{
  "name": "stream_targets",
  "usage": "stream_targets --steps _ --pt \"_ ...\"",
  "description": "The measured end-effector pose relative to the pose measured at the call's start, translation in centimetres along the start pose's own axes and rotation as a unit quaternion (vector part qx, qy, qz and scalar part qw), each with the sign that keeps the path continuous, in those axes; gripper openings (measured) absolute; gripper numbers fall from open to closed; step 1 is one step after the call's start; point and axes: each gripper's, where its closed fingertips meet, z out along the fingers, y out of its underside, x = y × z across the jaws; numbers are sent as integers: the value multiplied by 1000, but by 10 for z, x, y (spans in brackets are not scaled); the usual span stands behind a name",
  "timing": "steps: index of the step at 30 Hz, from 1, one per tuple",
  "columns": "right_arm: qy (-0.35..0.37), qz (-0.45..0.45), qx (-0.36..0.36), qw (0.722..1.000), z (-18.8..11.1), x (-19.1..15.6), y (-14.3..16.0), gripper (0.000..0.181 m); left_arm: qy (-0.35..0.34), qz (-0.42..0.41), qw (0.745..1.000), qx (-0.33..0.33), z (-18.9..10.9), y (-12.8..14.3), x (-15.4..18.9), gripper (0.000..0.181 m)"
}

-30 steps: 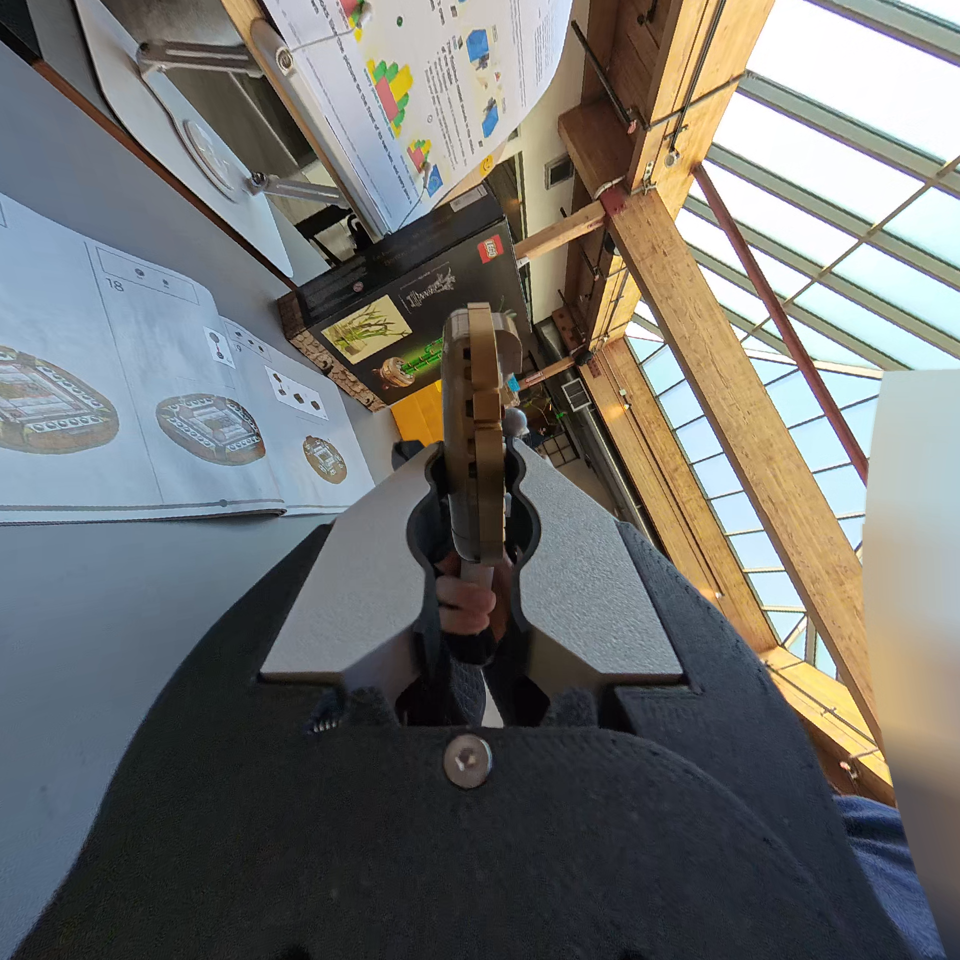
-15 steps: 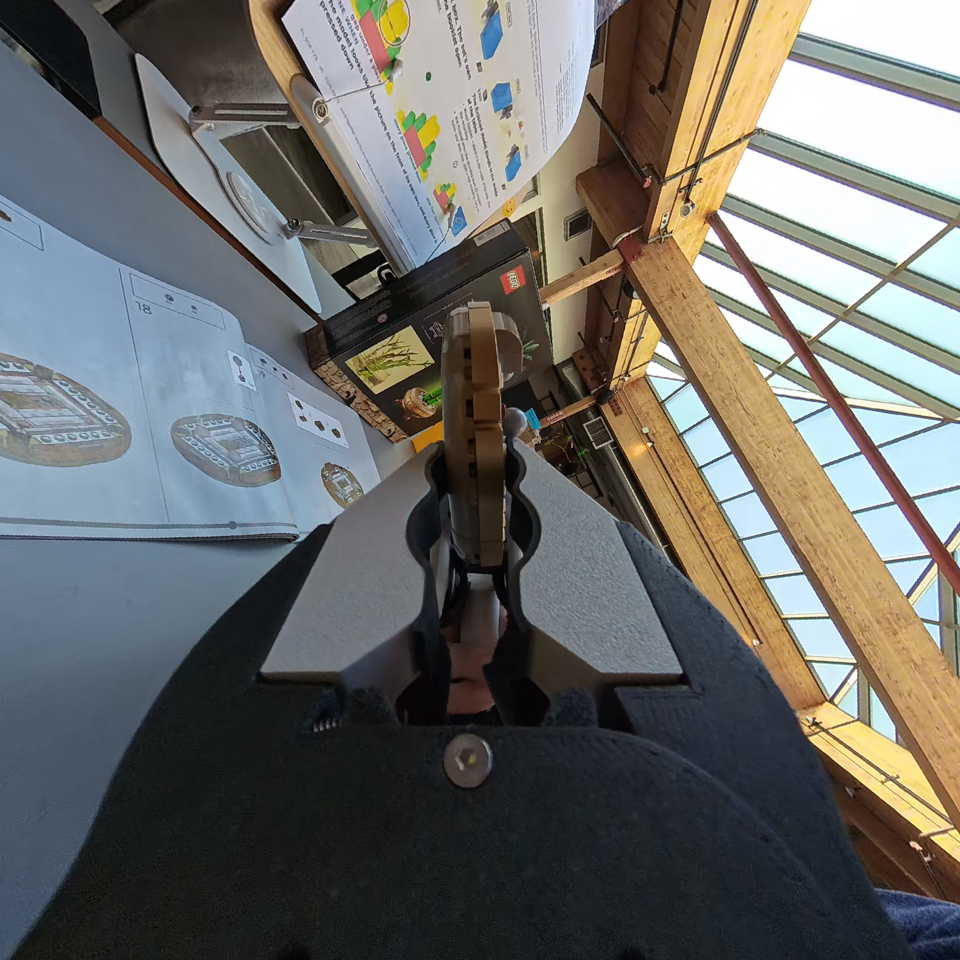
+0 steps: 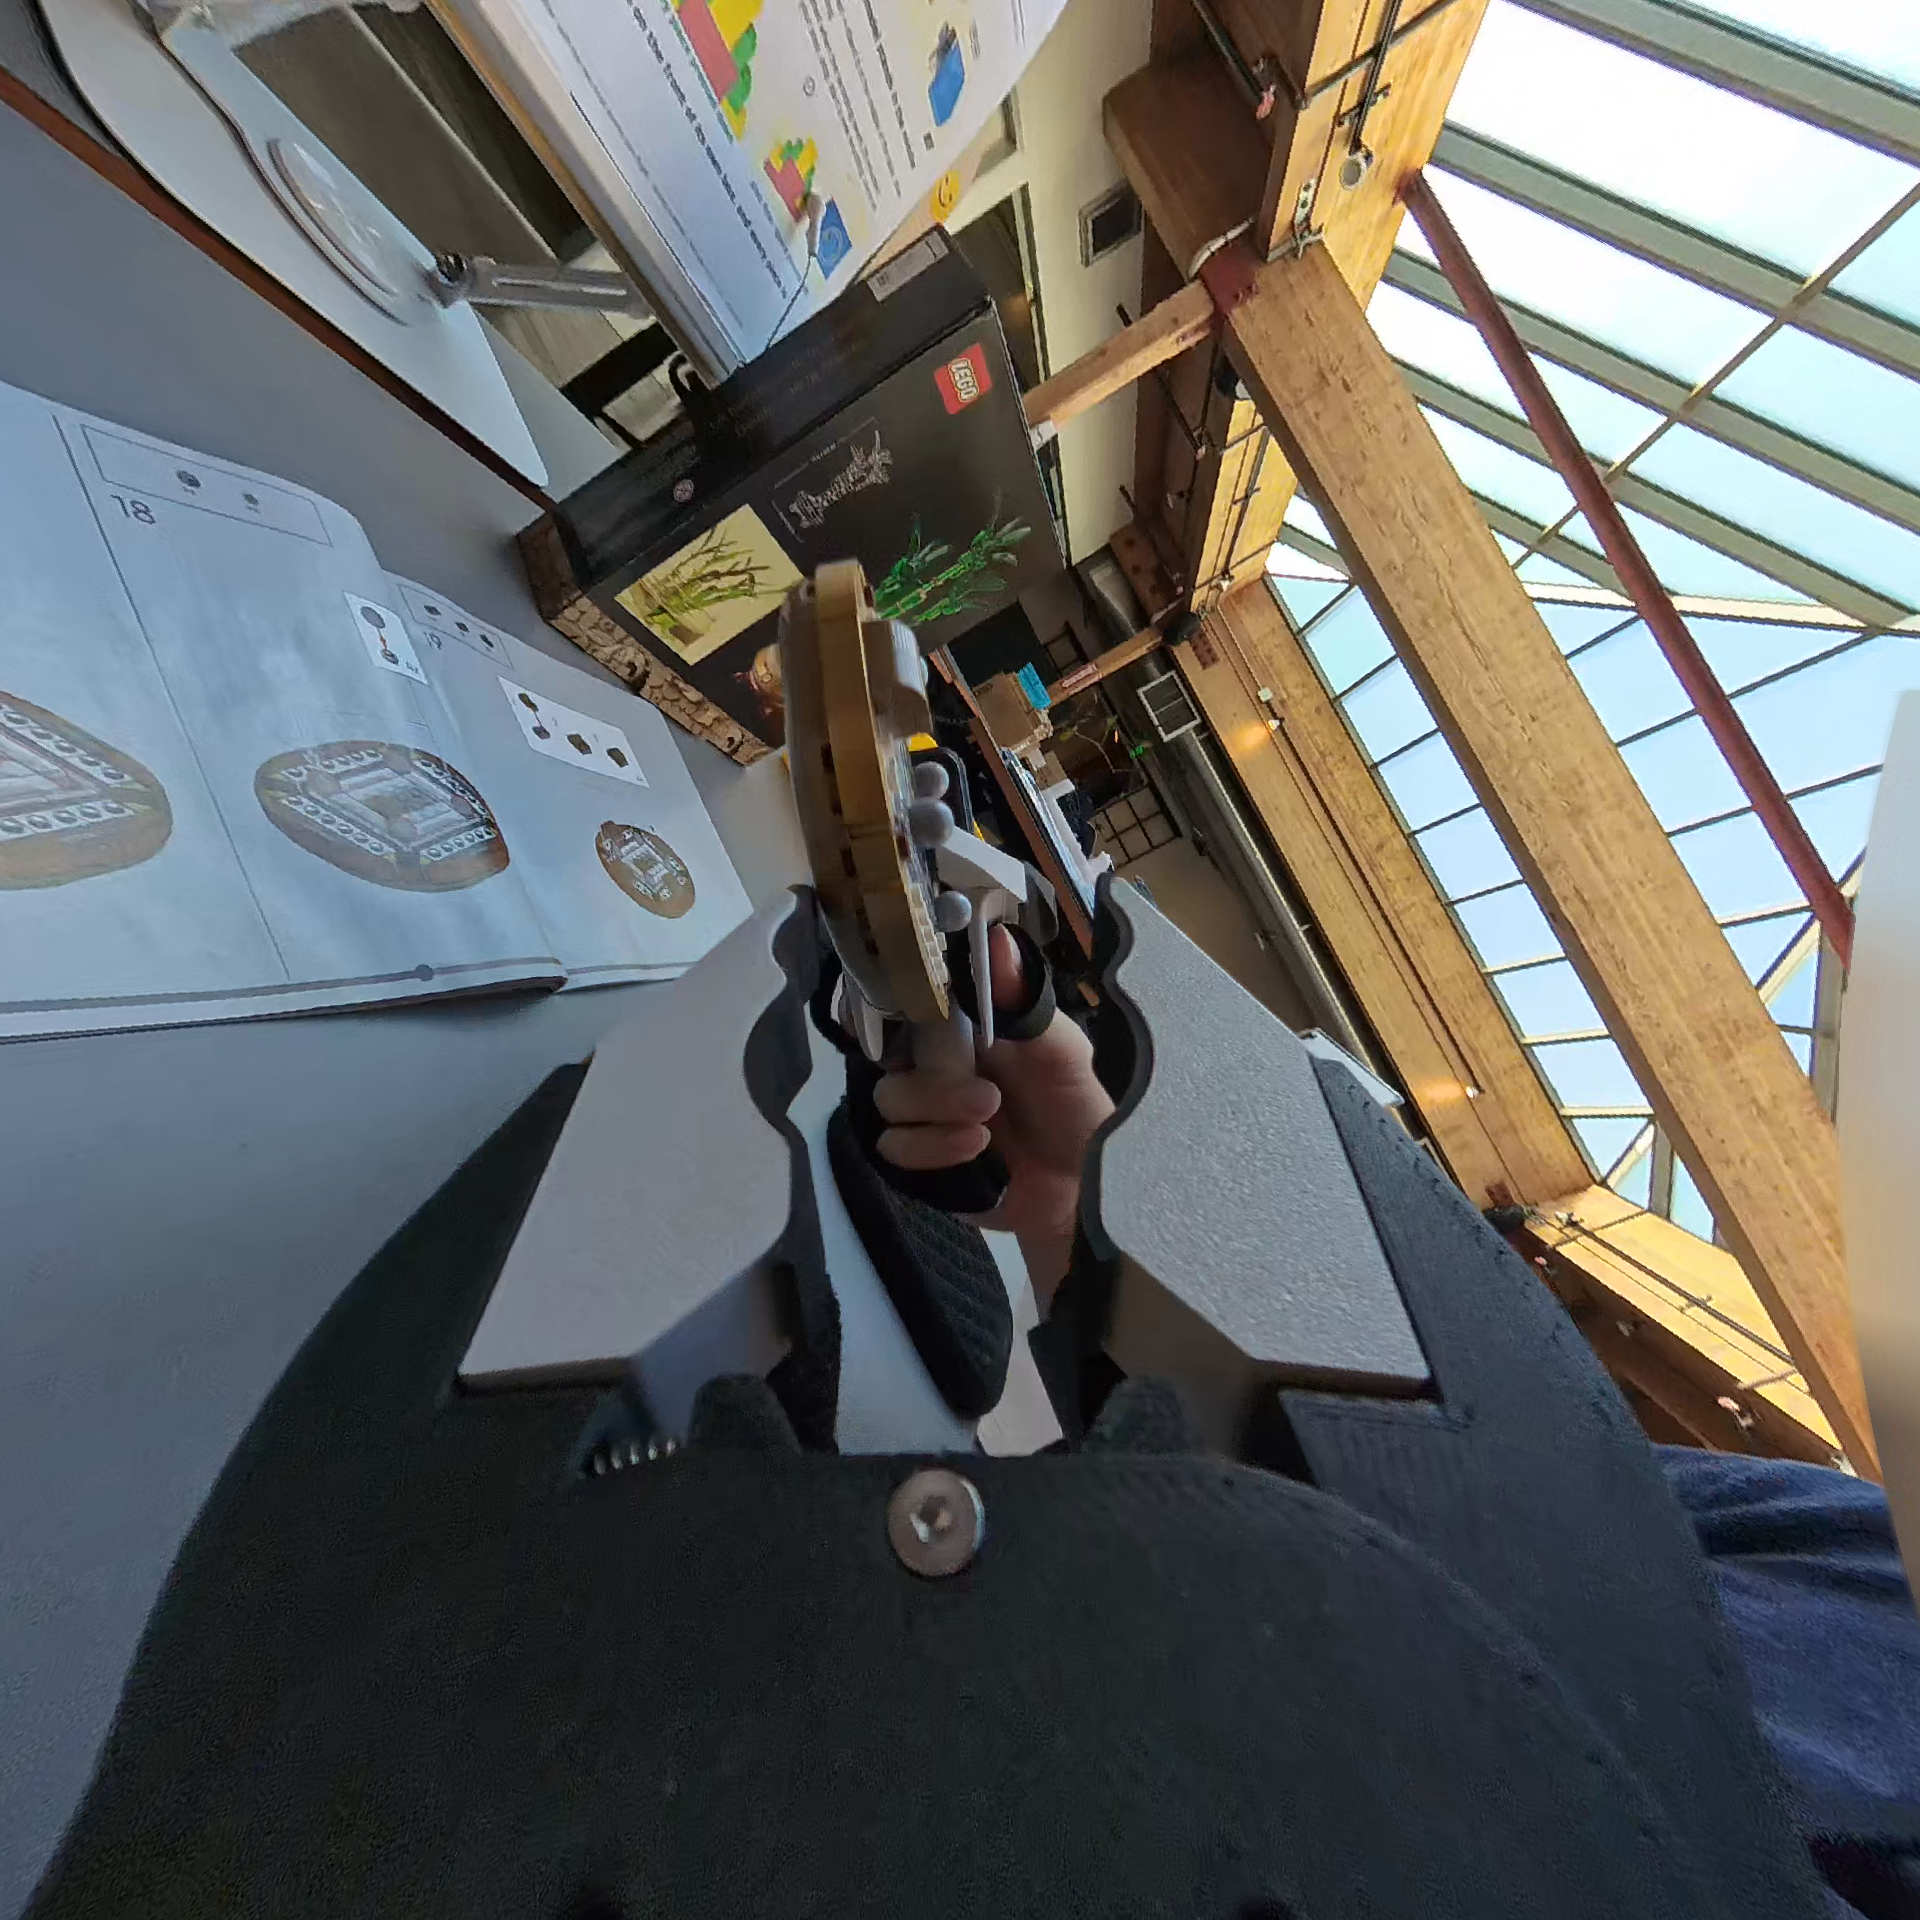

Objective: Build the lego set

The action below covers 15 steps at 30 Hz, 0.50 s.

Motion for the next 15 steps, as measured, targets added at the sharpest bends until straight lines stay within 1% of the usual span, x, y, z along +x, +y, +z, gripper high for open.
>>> stream_targets --steps 3,5,7,9,11,13,15 --pt "17 2 -44 999 -23 0 9 19 -5 -16 999 -49 -8 -8 -12 48" --pt "38 3 -64 997 -42 3 22 19 3 -49 996 -74 -7 -6 -17 45" --pt "48 24 -75 996 -60 5 38 20 10 -73 990 -120 0 13 -19 41" --pt "47 53 -75 995 -76 6 53 20 3 -78 983 -165 6 38 -23 40" --pt "47 80 -67 993 -89 9 64 20 12 -101 978 -181 12 55 -25 40" --pt "49 102 -56 992 -99 13 69 20 24 -128 973 -191 18 65 -24 40" --pt "49 113 -60 991 -105 14 73 20 25 -133 968 -211 23 75 -24 40"
